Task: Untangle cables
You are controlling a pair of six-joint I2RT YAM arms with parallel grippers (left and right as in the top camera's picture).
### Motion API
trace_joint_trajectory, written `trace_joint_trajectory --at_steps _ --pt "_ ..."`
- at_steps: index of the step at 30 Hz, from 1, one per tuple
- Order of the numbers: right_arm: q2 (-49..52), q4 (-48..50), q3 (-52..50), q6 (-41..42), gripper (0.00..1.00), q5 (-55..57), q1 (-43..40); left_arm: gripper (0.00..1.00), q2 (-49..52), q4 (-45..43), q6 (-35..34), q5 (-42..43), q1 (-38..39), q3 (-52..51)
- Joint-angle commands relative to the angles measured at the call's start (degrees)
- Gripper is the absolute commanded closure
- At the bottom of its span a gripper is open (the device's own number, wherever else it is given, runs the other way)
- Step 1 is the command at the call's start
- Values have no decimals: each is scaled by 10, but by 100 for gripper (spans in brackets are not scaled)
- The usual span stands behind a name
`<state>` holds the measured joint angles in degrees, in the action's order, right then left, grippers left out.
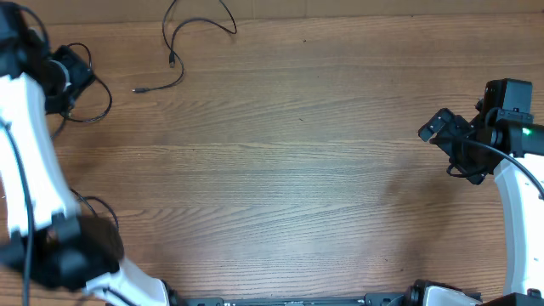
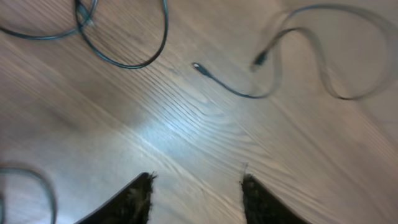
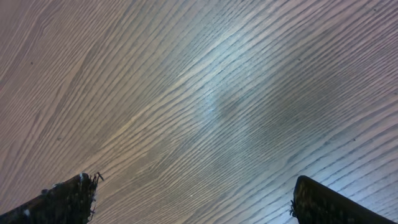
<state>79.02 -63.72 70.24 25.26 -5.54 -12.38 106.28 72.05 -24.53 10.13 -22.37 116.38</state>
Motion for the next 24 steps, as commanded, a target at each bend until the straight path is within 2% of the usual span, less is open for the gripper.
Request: trace_joint_trajectory --at_steps 1,4,5,6,12,19,24 --pt "-1 2 12 0 0 6 -2 46 -100 46 45 16 -1 12" --pt "-1 2 12 0 0 6 -2 36 -165 70 53 18 -1 -4" --pt "-1 2 12 0 0 6 -2 3 -183 72 54 19 -1 -11" --pt "-1 2 12 0 0 6 -2 0 -204 74 55 21 -1 -21" --pt "-1 2 12 0 0 6 -2 0 -374 42 64 35 -1 -173" --pt "-1 2 12 0 0 6 -2 0 -628 -35 51 101 -1 -462" --pt "-1 2 12 0 0 6 -2 1 -745 -35 41 111 -1 -559"
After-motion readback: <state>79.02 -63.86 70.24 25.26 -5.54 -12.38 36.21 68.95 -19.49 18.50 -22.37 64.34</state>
